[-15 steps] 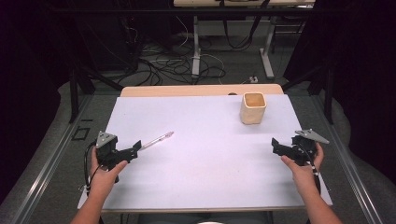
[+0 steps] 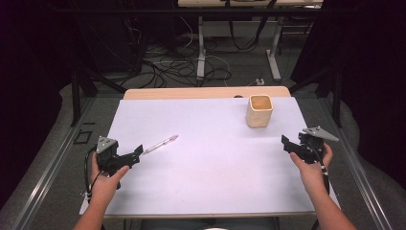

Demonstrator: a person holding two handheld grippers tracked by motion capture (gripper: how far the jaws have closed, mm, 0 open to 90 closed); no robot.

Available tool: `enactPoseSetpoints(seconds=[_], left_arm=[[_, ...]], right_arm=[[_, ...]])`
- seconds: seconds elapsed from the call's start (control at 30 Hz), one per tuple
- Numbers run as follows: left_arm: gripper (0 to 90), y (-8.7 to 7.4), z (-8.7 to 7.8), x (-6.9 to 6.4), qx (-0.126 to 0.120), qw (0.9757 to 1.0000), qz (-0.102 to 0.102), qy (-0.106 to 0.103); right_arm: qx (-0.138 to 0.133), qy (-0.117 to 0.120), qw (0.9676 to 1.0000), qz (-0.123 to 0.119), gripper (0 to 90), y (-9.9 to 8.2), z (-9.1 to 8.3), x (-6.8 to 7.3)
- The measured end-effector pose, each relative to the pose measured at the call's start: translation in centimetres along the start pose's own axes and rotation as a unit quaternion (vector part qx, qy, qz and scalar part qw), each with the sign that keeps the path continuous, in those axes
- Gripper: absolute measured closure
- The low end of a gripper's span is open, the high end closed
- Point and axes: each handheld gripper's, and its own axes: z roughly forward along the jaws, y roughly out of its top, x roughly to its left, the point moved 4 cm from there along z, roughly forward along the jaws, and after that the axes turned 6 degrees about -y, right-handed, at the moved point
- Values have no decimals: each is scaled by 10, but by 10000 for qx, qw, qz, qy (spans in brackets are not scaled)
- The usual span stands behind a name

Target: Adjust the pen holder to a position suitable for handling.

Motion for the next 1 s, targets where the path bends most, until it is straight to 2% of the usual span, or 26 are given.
enactPoseSetpoints(seconds=[0.2, 0.23, 0.37, 0.57, 0.67, 0.77, 0.8, 0.87, 1.0], left_arm=[[6, -1, -1, 0, 36, 10000, -8, 8], [6, -1, -1, 0, 21, 10000, -3, 12], [6, -1, -2, 1, -6, 10000, -57, 34], [7, -2, -3, 2, 38, 10000, -23, 19], [7, -3, -4, 1, 53, 10000, -34, 18], [7, -3, -3, 1, 56, 10000, -29, 7], [8, -3, -3, 1, 61, 10000, -28, 6], [8, -3, -3, 1, 57, 10000, -36, 18], [10, -2, -2, 0, 56, 10000, -9, 1]], right_arm=[[70, 7, 10000, -52, 392, 16, 9, -2], [121, 20, 9999, -93, 409, 24, 13, -1], [218, -73, 9996, -141, 422, 38, 19, 2], [268, -9, 9994, -221, 447, 58, 28, 3], [400, 25, 9988, -270, 448, 65, 31, 5], [417, 64, 9988, -267, 459, 69, 32, 7], [417, 158, 9986, -275, 478, 72, 34, 10], [410, 111, 9985, -348, 483, 75, 38, 12], [482, 173, 9983, -274, 515, 82, 43, 17]])
